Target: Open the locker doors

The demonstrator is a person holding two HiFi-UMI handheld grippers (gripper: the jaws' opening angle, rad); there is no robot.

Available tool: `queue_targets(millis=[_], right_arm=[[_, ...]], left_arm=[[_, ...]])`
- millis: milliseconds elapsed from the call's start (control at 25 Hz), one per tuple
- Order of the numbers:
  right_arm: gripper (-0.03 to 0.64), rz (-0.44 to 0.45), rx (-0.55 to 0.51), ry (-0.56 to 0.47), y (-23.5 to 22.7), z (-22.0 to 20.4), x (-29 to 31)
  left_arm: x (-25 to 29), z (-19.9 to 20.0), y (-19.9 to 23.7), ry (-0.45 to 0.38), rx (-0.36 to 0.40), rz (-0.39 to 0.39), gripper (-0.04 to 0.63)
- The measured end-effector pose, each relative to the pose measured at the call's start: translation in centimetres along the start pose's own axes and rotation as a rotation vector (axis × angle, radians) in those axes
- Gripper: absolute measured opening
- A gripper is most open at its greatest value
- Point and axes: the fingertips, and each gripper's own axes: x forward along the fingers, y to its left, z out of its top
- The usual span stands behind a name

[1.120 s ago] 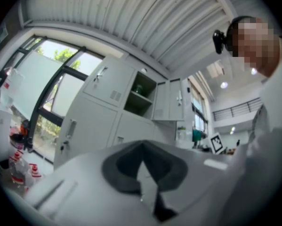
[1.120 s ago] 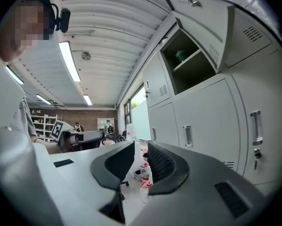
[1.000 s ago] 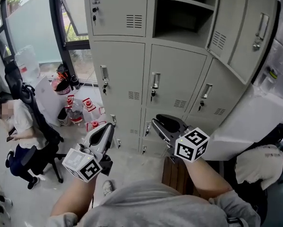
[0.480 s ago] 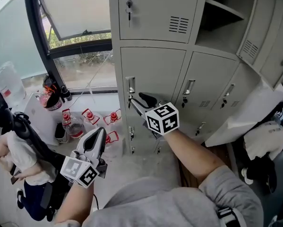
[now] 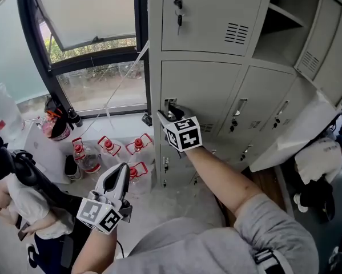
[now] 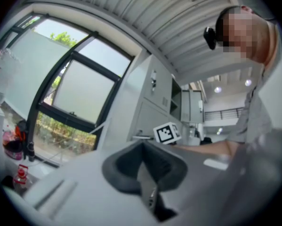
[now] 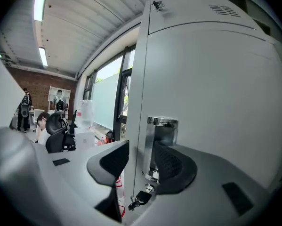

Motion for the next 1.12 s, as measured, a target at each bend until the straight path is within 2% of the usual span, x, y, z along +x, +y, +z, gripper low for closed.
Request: queue_targets(millis=[120, 200, 400, 560, 760, 920, 1000, 1120], right_arm=[[0.158, -0.023, 0.02, -0.023, 0.1, 0.2, 0.3], [0.158, 0.002, 0.029, -0.03, 0.3, 0.1, 0.4], [0.16, 0.124, 0.064, -0.018, 1.6, -0.1, -0.8], [0.16, 0.238, 0.036, -0.042, 3.2, -0.7, -4.6], [0.16, 0.435, -0.008, -0.074, 4.2, -2.5, -14.0], [0.16, 0.572, -0.037, -0.07, 1.2, -4.7, -22.9], [0.16, 0.604, -0.053, -0.063, -1.7, -5.8, -26.7], [0.16, 0.582, -0.073, -0.057, -6.8, -7.2, -30.3]], left_arm=[[-0.1, -0.5, 0.7, 0.007, -0.021, 0.007, 0.005], [-0.1, -0.9, 0.6, 0.016, -0.025, 0.011, 0.005], [0.0, -1.6, -0.9, 0.019, -0.029, 0.032, 0.005], [1.1, -2.2, -4.0, 0.021, -0.015, 0.048, 0.005], [3.1, -3.7, -11.5, 0.002, 0.009, 0.081, 0.005], [5.3, -5.4, -19.4, -0.042, -0.01, 0.127, 0.005], [6.5, -6.6, -23.4, -0.061, -0.037, 0.141, 0.005], [8.1, -8.5, -28.5, -0.061, -0.057, 0.153, 0.005]])
